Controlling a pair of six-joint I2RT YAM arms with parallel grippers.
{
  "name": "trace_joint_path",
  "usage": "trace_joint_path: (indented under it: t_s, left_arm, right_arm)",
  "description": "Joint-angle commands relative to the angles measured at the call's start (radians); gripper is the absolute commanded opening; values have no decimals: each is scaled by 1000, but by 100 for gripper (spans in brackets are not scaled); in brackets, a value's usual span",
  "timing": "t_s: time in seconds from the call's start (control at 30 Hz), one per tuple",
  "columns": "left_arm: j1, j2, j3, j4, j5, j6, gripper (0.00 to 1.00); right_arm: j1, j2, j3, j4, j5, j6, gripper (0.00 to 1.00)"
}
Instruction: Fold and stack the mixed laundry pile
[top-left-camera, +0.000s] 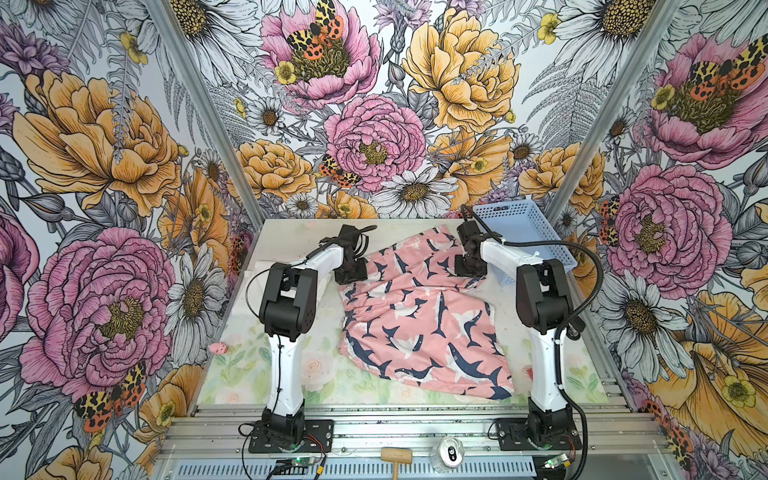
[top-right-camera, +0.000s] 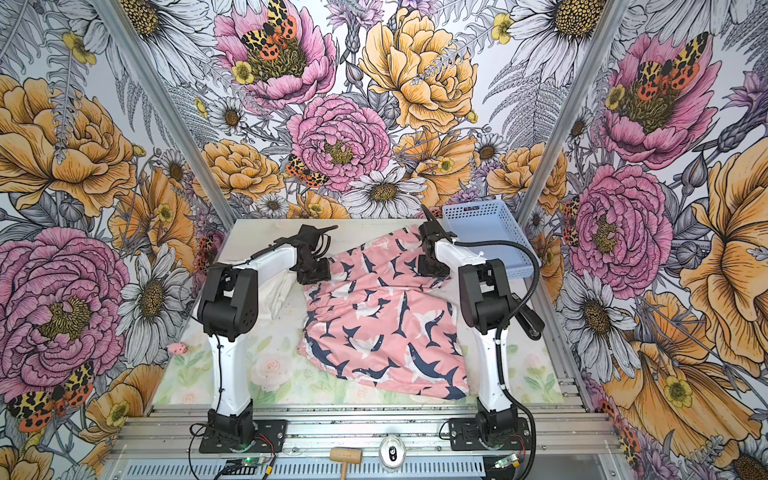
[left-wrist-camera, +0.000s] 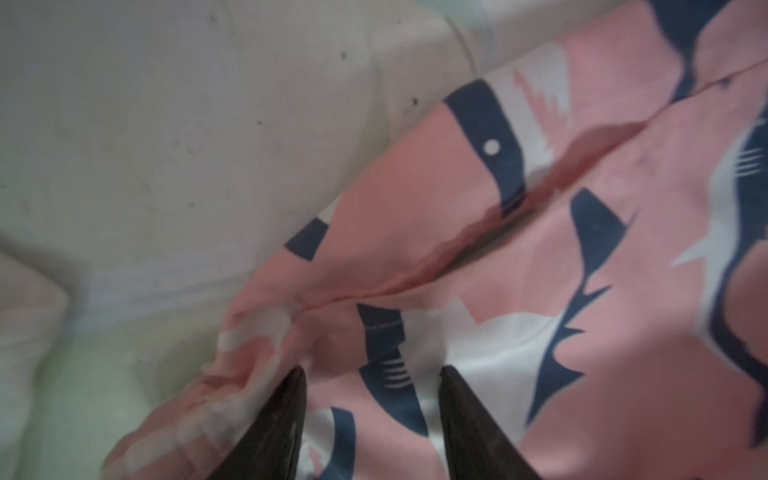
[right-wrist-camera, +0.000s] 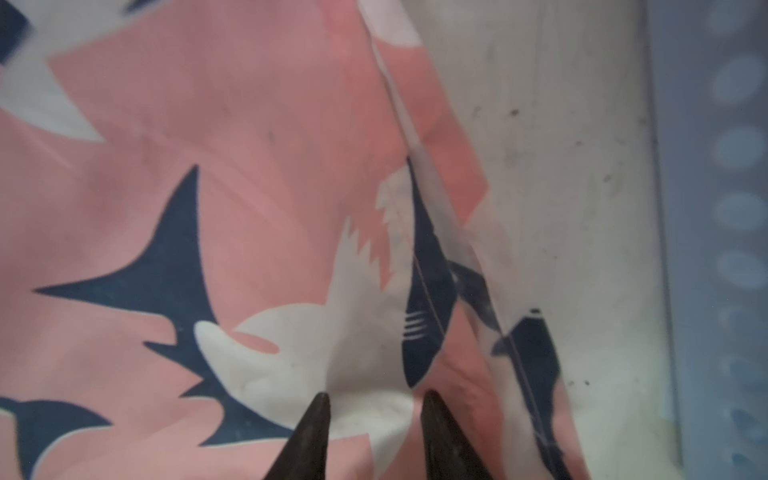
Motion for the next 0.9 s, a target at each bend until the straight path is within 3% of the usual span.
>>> trace_joint_path:
  t_s: [0.0,0.27,0.57,0.73,0.87]
  left_arm:
    - [27,71,53,-58,-32,59,52]
    - [59,181,207,-148,-118,143,52]
    - [69,254,348,-163,-128,192,53]
    - [63,298,448,-167,-76,193,56]
    - [64,249,456,-166,-40,171,65]
  right_arm:
    - [-22,-40,-65,-27,61,-2,39]
    - [-32,-104,-191,-28,68,24,37]
    - [-14,-147,-297,-25,61,48,34]
    - [-9,-154,-242,-7,53,49,39]
    - [-10,-205,-173,-19,47,50,45]
